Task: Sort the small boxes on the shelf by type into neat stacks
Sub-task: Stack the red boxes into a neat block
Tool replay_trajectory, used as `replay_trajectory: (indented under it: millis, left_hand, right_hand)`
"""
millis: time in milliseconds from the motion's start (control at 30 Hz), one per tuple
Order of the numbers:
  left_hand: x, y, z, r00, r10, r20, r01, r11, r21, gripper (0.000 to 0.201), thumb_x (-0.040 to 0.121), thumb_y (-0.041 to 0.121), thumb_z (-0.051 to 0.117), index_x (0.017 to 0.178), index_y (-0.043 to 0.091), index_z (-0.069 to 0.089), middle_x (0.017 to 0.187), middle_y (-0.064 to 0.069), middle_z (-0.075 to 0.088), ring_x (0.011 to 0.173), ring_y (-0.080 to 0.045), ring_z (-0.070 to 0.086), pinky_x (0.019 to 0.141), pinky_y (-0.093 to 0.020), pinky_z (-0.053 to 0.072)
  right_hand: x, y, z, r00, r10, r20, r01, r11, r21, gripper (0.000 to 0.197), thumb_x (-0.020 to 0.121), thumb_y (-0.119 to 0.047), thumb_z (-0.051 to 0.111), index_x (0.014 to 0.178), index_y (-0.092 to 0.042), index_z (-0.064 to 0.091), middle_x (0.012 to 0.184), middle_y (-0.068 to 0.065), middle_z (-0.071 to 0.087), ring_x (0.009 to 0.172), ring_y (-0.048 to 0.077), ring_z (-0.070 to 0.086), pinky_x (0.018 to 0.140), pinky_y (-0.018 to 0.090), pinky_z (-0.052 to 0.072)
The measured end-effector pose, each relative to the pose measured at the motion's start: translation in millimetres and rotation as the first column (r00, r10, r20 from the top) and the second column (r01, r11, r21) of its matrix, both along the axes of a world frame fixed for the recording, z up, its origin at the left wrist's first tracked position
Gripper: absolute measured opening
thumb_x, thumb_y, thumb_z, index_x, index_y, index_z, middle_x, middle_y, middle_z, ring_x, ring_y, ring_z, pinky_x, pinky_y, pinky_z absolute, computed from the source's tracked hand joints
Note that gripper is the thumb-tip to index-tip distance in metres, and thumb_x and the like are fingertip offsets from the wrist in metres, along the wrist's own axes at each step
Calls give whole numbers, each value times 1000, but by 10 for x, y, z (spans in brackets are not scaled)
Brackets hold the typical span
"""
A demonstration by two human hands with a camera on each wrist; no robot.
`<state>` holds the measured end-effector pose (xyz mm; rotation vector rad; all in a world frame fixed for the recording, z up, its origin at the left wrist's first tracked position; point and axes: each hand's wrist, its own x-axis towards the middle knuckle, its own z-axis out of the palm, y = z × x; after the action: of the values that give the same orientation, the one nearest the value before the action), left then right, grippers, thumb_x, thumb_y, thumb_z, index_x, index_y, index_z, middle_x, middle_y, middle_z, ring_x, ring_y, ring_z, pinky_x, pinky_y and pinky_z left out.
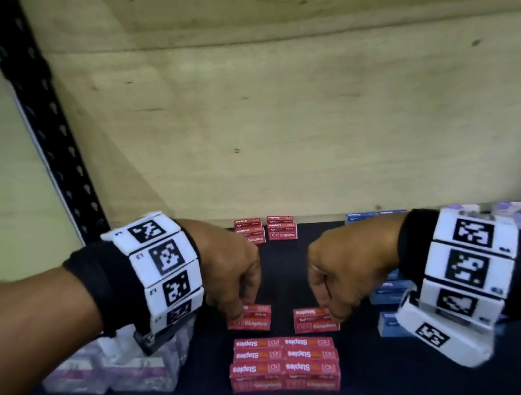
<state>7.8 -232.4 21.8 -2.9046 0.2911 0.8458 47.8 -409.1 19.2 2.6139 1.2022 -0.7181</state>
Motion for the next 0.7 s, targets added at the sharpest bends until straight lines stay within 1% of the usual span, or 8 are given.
replay_trajectory:
  millis: [67, 167, 300, 367, 433, 533, 600, 700]
  left_hand:
    - [-78, -13, -35, 1000, -13, -16, 13, 1000, 13, 21, 80, 32, 75, 101, 29, 72, 92, 6, 74, 86, -13, 70, 78, -29, 58]
    - [-187, -27, -37, 999, -19, -35, 20, 1000, 23, 24, 78, 36, 77, 101, 31, 70, 93, 6, 74, 88, -12, 69, 83, -32, 58]
    - [-298, -39, 10, 996, -9, -89, 10, 1000, 13, 27, 81, 23, 75, 106, 32, 69, 85, 15, 70, 91, -9, 67, 87, -33, 56]
    - [-324, -44, 23, 995, -25, -100, 26, 1000, 10, 35, 81, 16, 75, 112, 30, 67, 93, 16, 69, 85, -5, 64, 85, -29, 55]
    - [-342, -43, 28, 994, -48, -96, 50, 999, 22, 41, 82, 12, 74, 118, 29, 65, 102, 15, 66, 80, 0, 57, 78, -23, 50]
    - [-355, -40, 31, 995, -67, -76, 69, 997, 19, 40, 85, 11, 71, 120, 27, 64, 108, 14, 66, 90, -3, 59, 83, -24, 50]
    - [-363, -40, 29, 995, -62, -84, 62, 998, -5, 39, 87, 12, 70, 122, 26, 62, 116, 9, 67, 93, -4, 60, 81, -22, 50]
    - [-355, -46, 9, 995, -48, -88, 46, 999, -19, 38, 90, 15, 67, 124, 28, 59, 119, 8, 66, 92, -2, 58, 75, -15, 44]
  right_hand:
    - [-67, -33, -13, 1000, 8, 18, -8, 1000, 1, 12, 83, -23, 72, 93, -20, 77, 85, -6, 76, 74, 6, 68, 56, 15, 44]
    - [-165, -74, -17, 999, 11, 32, -11, 1000, -8, 13, 82, -28, 72, 94, -23, 76, 87, -7, 76, 83, 8, 69, 64, 19, 48]
    - [-279, -120, -11, 999, 20, 43, -20, 1000, 2, 15, 84, -33, 73, 97, -26, 74, 79, -14, 68, 71, 3, 60, 63, 20, 44]
    - [-320, -136, 5, 999, 22, 43, -22, 1000, 1, 17, 86, -34, 72, 102, -27, 72, 78, -17, 62, 70, 0, 54, 66, 20, 44]
    - [-345, -153, 26, 1000, 17, 8, -17, 1000, -14, 23, 86, -29, 72, 109, -27, 69, 91, -15, 67, 78, 4, 57, 76, 23, 47]
    - [-357, -173, 58, 999, 17, -36, -18, 999, -37, 30, 88, -20, 71, 117, -26, 65, 110, -10, 70, 87, 6, 58, 83, 23, 47]
    - [-358, -172, 68, 999, 26, -46, -28, 999, -41, 31, 89, -18, 69, 119, -26, 64, 113, -9, 70, 90, 6, 59, 82, 23, 46]
    - [-355, -154, 71, 998, 40, -47, -42, 998, -49, 31, 91, -19, 67, 121, -26, 63, 113, -9, 70, 96, 7, 62, 80, 23, 45]
